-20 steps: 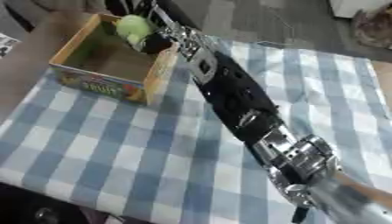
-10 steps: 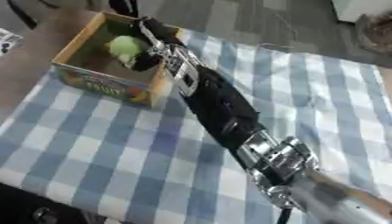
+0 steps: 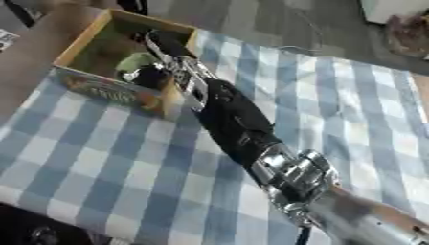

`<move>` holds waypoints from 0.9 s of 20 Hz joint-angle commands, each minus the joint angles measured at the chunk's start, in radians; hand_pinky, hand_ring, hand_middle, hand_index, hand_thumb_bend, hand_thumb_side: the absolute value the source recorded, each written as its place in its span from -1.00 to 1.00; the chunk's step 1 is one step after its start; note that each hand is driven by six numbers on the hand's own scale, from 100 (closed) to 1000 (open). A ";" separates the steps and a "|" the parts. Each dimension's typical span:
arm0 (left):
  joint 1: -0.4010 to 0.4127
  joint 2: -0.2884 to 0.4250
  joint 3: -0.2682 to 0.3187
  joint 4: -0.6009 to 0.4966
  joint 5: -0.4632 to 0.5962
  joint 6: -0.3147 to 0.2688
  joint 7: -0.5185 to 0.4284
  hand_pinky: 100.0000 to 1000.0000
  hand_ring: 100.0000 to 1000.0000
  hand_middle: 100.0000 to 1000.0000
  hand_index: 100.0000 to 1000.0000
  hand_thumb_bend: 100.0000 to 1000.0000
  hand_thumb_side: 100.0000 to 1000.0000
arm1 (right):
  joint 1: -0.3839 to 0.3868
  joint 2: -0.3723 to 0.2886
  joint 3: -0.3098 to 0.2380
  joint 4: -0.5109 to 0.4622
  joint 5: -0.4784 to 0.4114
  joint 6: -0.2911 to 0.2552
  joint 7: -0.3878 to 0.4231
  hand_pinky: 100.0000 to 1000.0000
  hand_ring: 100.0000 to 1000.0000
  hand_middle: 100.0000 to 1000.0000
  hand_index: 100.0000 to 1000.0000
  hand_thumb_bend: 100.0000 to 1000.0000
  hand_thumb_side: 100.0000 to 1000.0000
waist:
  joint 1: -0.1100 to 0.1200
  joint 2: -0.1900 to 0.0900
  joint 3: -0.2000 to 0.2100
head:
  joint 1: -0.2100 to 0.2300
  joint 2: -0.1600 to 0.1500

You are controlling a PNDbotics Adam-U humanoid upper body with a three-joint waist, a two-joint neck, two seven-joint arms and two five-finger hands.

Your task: Pick up objects on the table and place them in the box.

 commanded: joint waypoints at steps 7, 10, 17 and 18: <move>0.009 0.012 0.015 -0.012 -0.007 -0.003 0.013 -0.02 0.25 0.37 0.60 0.16 -0.35 | -0.025 -0.045 0.000 -0.176 -0.151 0.005 -0.020 0.42 0.56 0.50 0.69 -0.18 -0.47 | 0.017 -0.036 -0.077 | 0.034 0.004; 0.027 0.015 0.025 -0.004 -0.013 -0.005 0.025 -0.02 0.25 0.37 0.60 0.16 -0.35 | -0.014 -0.083 0.003 -0.254 -0.266 0.028 -0.030 0.37 0.53 0.47 0.67 -0.19 -0.55 | 0.023 -0.050 -0.129 | 0.080 0.017; 0.082 0.043 0.068 0.018 -0.037 -0.011 0.073 -0.02 0.26 0.38 0.60 0.16 -0.35 | 0.169 -0.199 -0.001 -0.612 -0.684 0.096 -0.115 0.25 0.43 0.33 0.57 -0.22 -0.73 | 0.039 -0.073 -0.298 | 0.199 0.048; 0.086 0.046 0.075 0.020 -0.040 -0.012 0.081 -0.02 0.27 0.38 0.60 0.16 -0.35 | 0.207 -0.214 -0.006 -0.672 -0.735 0.108 -0.135 0.25 0.43 0.33 0.57 -0.22 -0.73 | 0.042 -0.074 -0.319 | 0.209 0.052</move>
